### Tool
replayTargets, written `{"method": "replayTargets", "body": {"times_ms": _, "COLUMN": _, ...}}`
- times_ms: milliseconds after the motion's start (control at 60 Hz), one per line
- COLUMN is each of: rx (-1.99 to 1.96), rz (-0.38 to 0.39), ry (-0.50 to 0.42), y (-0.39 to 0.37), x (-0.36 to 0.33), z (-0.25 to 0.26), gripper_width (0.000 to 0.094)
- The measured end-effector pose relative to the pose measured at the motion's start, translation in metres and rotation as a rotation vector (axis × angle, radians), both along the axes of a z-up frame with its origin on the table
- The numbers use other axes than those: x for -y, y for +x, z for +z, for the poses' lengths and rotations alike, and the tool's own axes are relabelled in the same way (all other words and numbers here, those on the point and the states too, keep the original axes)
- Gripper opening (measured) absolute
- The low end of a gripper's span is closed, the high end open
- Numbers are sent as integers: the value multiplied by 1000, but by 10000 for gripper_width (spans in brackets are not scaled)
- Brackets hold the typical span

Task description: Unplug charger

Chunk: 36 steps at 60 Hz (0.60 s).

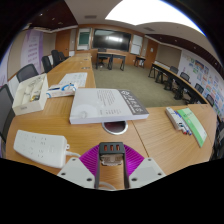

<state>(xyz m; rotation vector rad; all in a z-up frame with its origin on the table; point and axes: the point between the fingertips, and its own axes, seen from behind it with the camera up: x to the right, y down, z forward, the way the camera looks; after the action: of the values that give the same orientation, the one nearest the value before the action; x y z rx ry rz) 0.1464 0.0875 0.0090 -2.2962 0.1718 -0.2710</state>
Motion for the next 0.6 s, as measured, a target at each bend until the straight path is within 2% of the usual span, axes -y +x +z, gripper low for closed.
{"method": "replayTargets", "body": {"times_ms": 117, "rx": -37, "rz": 4, "ry": -16, "y": -17, "x": 6, "z": 3, "gripper_width": 390}}
{"method": "replayTargets", "body": {"times_ms": 183, "rx": -40, "rz": 10, "ry": -9, "y": -15, "x": 8, "z": 8, "gripper_width": 481}}
{"method": "replayTargets", "body": {"times_ms": 283, "rx": -42, "rz": 34, "ry": 8, "y": -27, "x": 21, "z": 27, "gripper_width": 806}}
{"method": "replayTargets", "body": {"times_ms": 317, "rx": -40, "rz": 42, "ry": 24, "y": -31, "x": 28, "z": 38, "gripper_width": 870}}
{"method": "replayTargets", "body": {"times_ms": 500, "rx": -1, "rz": 59, "ry": 114, "y": -58, "x": 99, "z": 118, "gripper_width": 854}}
{"method": "replayTargets", "body": {"times_ms": 517, "rx": 1, "rz": 59, "ry": 119, "y": -51, "x": 91, "z": 110, "gripper_width": 854}}
{"method": "replayTargets", "body": {"times_ms": 600, "rx": 14, "rz": 57, "ry": 143, "y": -63, "x": 141, "z": 143, "gripper_width": 852}}
